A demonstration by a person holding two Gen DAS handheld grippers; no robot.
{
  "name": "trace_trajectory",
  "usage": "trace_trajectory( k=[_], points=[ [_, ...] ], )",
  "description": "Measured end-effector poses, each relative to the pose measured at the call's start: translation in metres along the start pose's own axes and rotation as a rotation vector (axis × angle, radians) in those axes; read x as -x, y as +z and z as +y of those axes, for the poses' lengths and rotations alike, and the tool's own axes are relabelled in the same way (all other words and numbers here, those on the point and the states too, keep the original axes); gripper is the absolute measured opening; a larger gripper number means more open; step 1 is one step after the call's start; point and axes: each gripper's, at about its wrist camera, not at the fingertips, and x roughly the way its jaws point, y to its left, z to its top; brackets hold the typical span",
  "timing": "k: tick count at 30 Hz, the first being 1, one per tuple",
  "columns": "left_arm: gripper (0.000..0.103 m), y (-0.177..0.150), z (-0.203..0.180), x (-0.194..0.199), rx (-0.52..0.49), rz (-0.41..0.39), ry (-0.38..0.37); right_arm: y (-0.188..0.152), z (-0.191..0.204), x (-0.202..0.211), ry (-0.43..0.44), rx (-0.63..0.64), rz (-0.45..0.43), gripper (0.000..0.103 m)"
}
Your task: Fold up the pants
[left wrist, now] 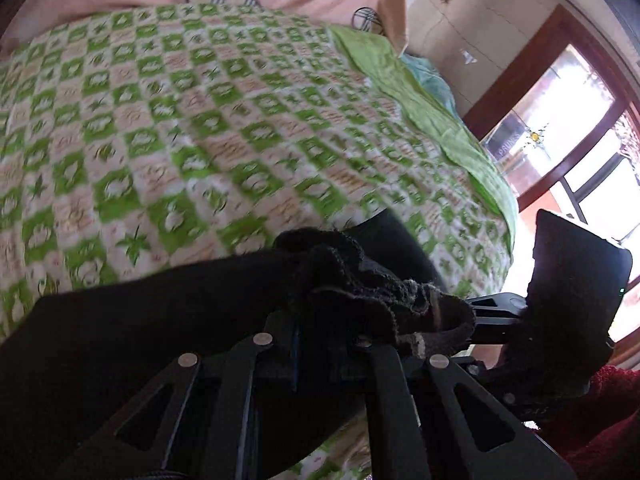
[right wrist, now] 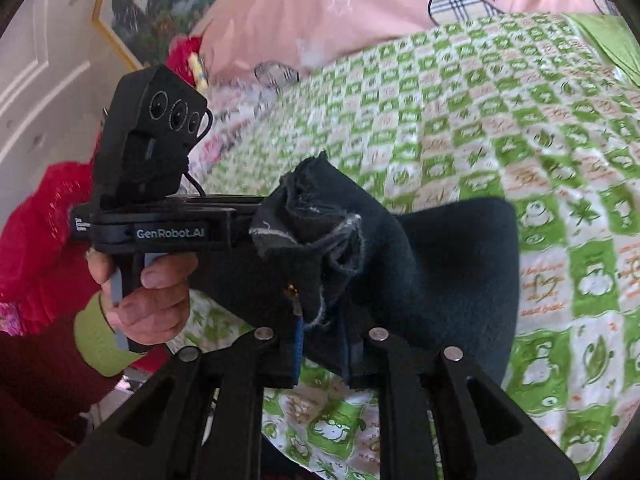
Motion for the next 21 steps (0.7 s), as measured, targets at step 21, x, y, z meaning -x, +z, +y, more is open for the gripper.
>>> trace_trajectory(
  k=[21],
  points=[
    [0.035, -0.072, 0.046, 0.053, 0.340, -0.144, 0.247, 0.006, 0.025, -0.024, 0.043, 0.080, 0.135, 0.047]
  ],
)
